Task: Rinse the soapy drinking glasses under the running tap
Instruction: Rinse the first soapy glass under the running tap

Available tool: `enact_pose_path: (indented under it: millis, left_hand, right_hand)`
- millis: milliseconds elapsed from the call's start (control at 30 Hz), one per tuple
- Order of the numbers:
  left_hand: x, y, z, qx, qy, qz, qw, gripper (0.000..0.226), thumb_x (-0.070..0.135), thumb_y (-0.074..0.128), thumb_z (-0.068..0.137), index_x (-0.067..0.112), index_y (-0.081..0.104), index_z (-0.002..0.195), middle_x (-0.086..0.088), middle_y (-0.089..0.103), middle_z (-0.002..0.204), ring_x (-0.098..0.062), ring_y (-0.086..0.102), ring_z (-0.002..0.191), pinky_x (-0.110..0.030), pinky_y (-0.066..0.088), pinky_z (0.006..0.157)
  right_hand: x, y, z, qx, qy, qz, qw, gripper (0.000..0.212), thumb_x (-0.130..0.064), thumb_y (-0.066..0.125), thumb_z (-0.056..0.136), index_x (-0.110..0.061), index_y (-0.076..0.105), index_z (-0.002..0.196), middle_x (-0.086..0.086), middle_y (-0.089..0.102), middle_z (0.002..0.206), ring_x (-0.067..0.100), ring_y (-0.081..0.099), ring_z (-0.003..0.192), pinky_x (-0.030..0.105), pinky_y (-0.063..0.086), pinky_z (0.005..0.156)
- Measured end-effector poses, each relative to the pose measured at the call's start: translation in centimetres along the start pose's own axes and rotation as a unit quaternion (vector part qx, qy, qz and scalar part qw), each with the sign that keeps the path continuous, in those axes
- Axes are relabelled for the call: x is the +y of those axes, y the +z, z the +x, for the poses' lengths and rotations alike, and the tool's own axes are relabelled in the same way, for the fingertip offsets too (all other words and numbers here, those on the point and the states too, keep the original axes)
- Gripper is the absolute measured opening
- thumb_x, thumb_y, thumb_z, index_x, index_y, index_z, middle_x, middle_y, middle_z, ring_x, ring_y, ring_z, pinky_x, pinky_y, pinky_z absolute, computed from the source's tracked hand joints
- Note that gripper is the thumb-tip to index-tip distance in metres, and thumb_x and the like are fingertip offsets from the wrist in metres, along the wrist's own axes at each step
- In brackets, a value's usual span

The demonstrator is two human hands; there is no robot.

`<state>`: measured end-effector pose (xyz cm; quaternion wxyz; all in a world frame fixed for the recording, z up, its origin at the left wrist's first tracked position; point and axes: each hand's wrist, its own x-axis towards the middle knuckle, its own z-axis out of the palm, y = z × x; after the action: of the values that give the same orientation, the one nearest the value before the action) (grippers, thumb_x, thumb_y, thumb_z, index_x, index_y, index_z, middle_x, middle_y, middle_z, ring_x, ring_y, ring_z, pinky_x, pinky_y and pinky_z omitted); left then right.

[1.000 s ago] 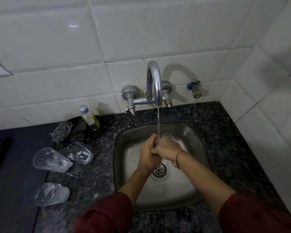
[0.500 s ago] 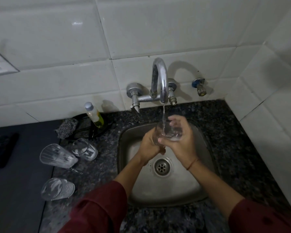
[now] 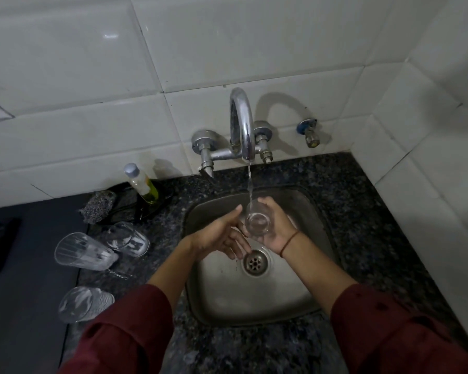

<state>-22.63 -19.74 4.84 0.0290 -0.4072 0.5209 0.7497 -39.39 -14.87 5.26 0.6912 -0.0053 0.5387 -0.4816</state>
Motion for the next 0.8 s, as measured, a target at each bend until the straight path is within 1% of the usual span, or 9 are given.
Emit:
enact_pose_path:
  millis: [133, 233, 300, 400, 467, 533, 633, 700, 800]
  left_hand:
    - [0.6, 1.1, 0.6, 0.074, 0.035, -0.013, 0.997, 0.074, 0.064, 0.022, 0.104, 0.005, 0.066, 0.112, -0.020, 0.073, 0.090, -0.023, 0.065, 0.064, -0.030, 0.052, 0.061]
    - [0.9, 1.5, 0.4, 0.115, 0.057, -0.035, 0.991, 0.067, 0.053, 0.020, 0.109, 0.006, 0.067, 0.110, -0.016, 0.072, 0.087, -0.022, 0.064, 0.065, -0.029, 0.052, 0.060]
    - [1.1, 1.3, 0.4, 0.173, 0.063, -0.044, 0.982, 0.058, 0.044, 0.026, 0.110, 0.005, 0.068, 0.106, -0.013, 0.073, 0.083, -0.023, 0.066, 0.068, -0.030, 0.053, 0.061]
    - [0.3, 0.0, 1.4, 0.302, 0.091, -0.016, 0.949, 0.039, 0.036, 0.044, 0.106, 0.007, 0.069, 0.105, -0.007, 0.073, 0.083, -0.026, 0.068, 0.078, -0.034, 0.053, 0.066]
    - [0.3, -0.5, 1.5, 0.388, 0.109, -0.022, 0.915, 0.026, 0.033, 0.054, 0.099, 0.011, 0.066, 0.109, -0.007, 0.072, 0.098, -0.029, 0.069, 0.093, -0.043, 0.057, 0.080]
    - [1.5, -0.4, 0.7, 0.475, 0.139, -0.020, 0.869, 0.024, 0.020, 0.057, 0.101, 0.010, 0.061, 0.122, -0.005, 0.067, 0.109, -0.025, 0.066, 0.099, -0.040, 0.054, 0.090]
    - [3.4, -0.2, -0.3, 0.569, 0.200, -0.009, 0.798, 0.033, 0.006, 0.054, 0.099, 0.003, 0.061, 0.132, -0.006, 0.067, 0.119, -0.018, 0.063, 0.106, -0.030, 0.050, 0.095]
    - [4.2, 0.1, -0.5, 0.573, 0.242, -0.002, 0.783, 0.036, 0.001, 0.052, 0.097, 0.004, 0.063, 0.131, -0.005, 0.071, 0.117, -0.017, 0.066, 0.104, -0.029, 0.052, 0.094]
    - [4.6, 0.6, -0.4, 0.566, 0.278, -0.001, 0.776, 0.033, -0.001, 0.052, 0.095, 0.007, 0.066, 0.124, 0.004, 0.071, 0.097, -0.008, 0.066, 0.084, -0.029, 0.053, 0.081]
  right_hand:
    - [0.0, 2.2, 0.1, 0.059, -0.043, 0.044, 0.996, 0.055, -0.039, 0.065, 0.084, -0.002, 0.065, 0.125, 0.014, 0.073, 0.105, 0.026, 0.070, 0.084, 0.033, 0.059, 0.060]
    - [-0.2, 3.1, -0.3, 0.114, -0.131, 0.036, 0.984, 0.027, -0.028, 0.072, 0.083, -0.009, 0.070, 0.101, 0.009, 0.074, 0.092, 0.024, 0.070, 0.076, 0.037, 0.059, 0.066]
    - [-0.2, 3.3, -0.6, 0.164, -0.228, -0.053, 0.958, 0.016, -0.026, 0.075, 0.082, -0.013, 0.065, 0.085, 0.004, 0.070, 0.086, 0.020, 0.068, 0.079, 0.036, 0.058, 0.074]
    - [0.4, 2.8, -1.5, 0.122, -0.418, -0.285, 0.854, 0.024, -0.023, 0.078, 0.081, -0.016, 0.056, 0.075, -0.001, 0.060, 0.076, 0.007, 0.055, 0.070, 0.017, 0.046, 0.064]
    - [1.5, 1.5, -1.4, 0.082, -0.471, -0.408, 0.778, 0.026, -0.024, 0.080, 0.077, -0.019, 0.055, 0.073, -0.001, 0.057, 0.078, 0.007, 0.052, 0.068, 0.013, 0.042, 0.062]
    - [2.4, 0.6, -1.4, 0.067, -0.486, -0.458, 0.741, 0.026, -0.025, 0.081, 0.074, -0.021, 0.055, 0.073, 0.000, 0.054, 0.083, 0.007, 0.053, 0.073, 0.011, 0.040, 0.063]
    - [3.2, -0.2, -1.2, 0.048, -0.492, -0.479, 0.725, 0.025, -0.025, 0.081, 0.072, -0.017, 0.058, 0.073, 0.000, 0.053, 0.083, 0.007, 0.053, 0.073, 0.015, 0.041, 0.062]
    - [3.3, -0.5, -1.1, 0.074, -0.505, -0.457, 0.729, 0.025, -0.022, 0.083, 0.072, -0.013, 0.060, 0.073, 0.001, 0.055, 0.081, 0.009, 0.054, 0.071, 0.017, 0.042, 0.062]
    - [3.6, -0.6, -1.2, 0.146, -0.523, -0.415, 0.730, 0.024, -0.019, 0.084, 0.072, -0.012, 0.061, 0.072, 0.001, 0.054, 0.082, 0.009, 0.054, 0.071, 0.017, 0.042, 0.064]
